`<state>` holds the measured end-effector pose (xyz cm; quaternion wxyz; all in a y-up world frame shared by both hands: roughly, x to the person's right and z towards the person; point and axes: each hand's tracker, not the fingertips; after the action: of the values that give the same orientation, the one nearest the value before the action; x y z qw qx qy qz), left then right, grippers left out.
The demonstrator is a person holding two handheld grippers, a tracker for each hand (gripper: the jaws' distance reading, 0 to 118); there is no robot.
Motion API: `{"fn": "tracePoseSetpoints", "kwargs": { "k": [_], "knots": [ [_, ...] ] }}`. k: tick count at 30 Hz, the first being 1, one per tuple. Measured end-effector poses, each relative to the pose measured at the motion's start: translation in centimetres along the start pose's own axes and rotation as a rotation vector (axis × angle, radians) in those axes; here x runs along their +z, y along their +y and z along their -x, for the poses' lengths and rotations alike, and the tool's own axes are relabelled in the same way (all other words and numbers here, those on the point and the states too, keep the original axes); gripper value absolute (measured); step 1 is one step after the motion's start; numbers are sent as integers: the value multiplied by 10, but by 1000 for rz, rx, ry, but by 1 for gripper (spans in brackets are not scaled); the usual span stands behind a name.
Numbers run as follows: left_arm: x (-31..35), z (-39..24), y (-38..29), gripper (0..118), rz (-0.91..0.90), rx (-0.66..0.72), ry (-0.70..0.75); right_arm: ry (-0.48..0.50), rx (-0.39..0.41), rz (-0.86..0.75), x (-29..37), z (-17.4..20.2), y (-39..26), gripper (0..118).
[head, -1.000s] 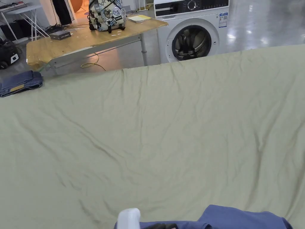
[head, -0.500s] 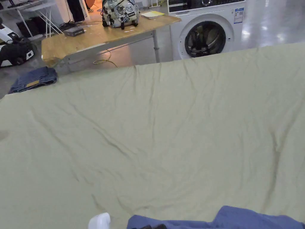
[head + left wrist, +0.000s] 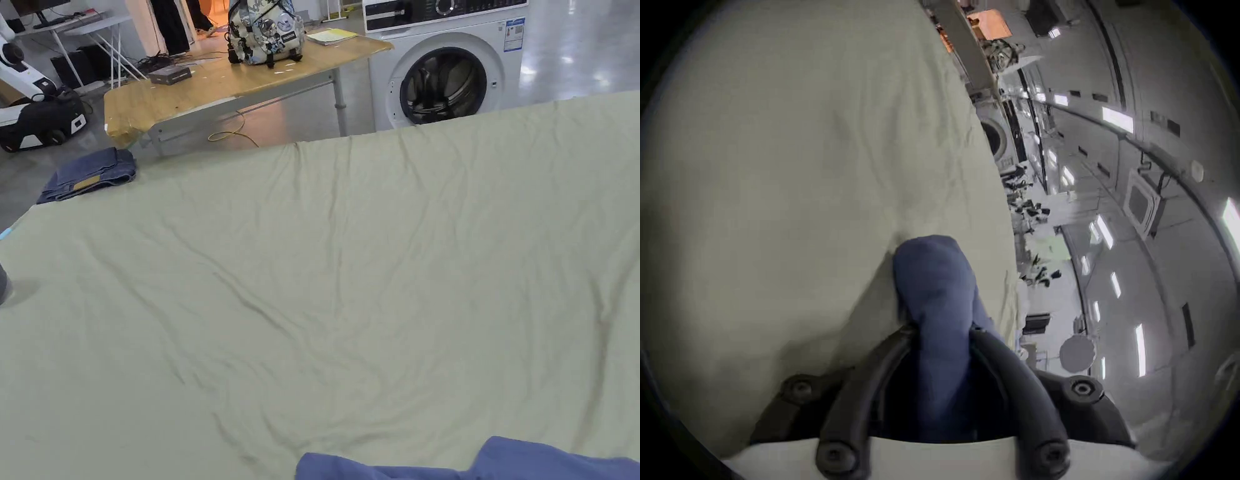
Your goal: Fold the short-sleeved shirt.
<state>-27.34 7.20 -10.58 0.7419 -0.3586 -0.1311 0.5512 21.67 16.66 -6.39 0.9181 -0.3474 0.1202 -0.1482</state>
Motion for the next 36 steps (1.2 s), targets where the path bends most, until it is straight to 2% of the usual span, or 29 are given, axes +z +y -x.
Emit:
{"fn": "tracePoseSetpoints", "kwargs": {
  "k": [2,6,9,10,12,14,17,21,22,23,24,25,27,28,29,30,31,33,36],
  "knots": [
    [28,-15,8,11,-94,-65,18,-6,-5,-4,2,-4,1,0],
    [85,-70,28,10,-212,-407,223,-2,-33,-3,-2,-12,1,0],
    [91,-122,18,10,-210,-665,338,-6,-46,-1,-7,-14,-1,0],
    [87,-132,13,10,-217,-710,348,-5,-51,-1,-8,-14,-1,0],
    [58,-151,-7,10,-125,-765,273,1,-60,-1,-7,-10,0,0],
    [16,-163,-33,10,-19,-816,257,7,-55,-5,-4,-5,-1,0],
    [-49,-158,-66,10,164,-828,191,7,-34,-7,-1,-1,-3,0],
    [-105,-160,-101,11,303,-954,179,-15,-24,-8,5,-1,-6,0],
    [-109,-163,-104,18,317,-978,161,-17,-31,-5,5,-3,-7,0],
    [-107,-166,-104,32,343,-992,120,-18,-39,-5,6,-5,-8,0],
    [-103,-169,-102,70,353,-979,73,-22,-45,-5,7,-7,-9,0],
    [-95,-172,-98,86,356,-963,31,-26,-50,-4,7,-8,-10,0],
    [-79,-175,-88,80,338,-922,-52,-27,-72,0,6,-13,-12,0],
    [-77,-172,-82,71,323,-866,-32,-27,-84,4,6,-14,-12,0],
    [-77,-169,-78,52,313,-834,-8,-26,-90,6,5,-15,-12,0],
    [-80,-163,-74,13,295,-808,16,-25,-96,7,4,-16,-13,0],
    [-87,-157,-77,0,295,-803,49,-23,-101,9,3,-16,-13,0],
    [-106,-147,-90,0,318,-860,126,-17,-98,18,0,-14,-13,0],
    [-139,-133,-118,0,473,-946,222,-6,-67,22,-1,-5,-13,0]
  ]
}}
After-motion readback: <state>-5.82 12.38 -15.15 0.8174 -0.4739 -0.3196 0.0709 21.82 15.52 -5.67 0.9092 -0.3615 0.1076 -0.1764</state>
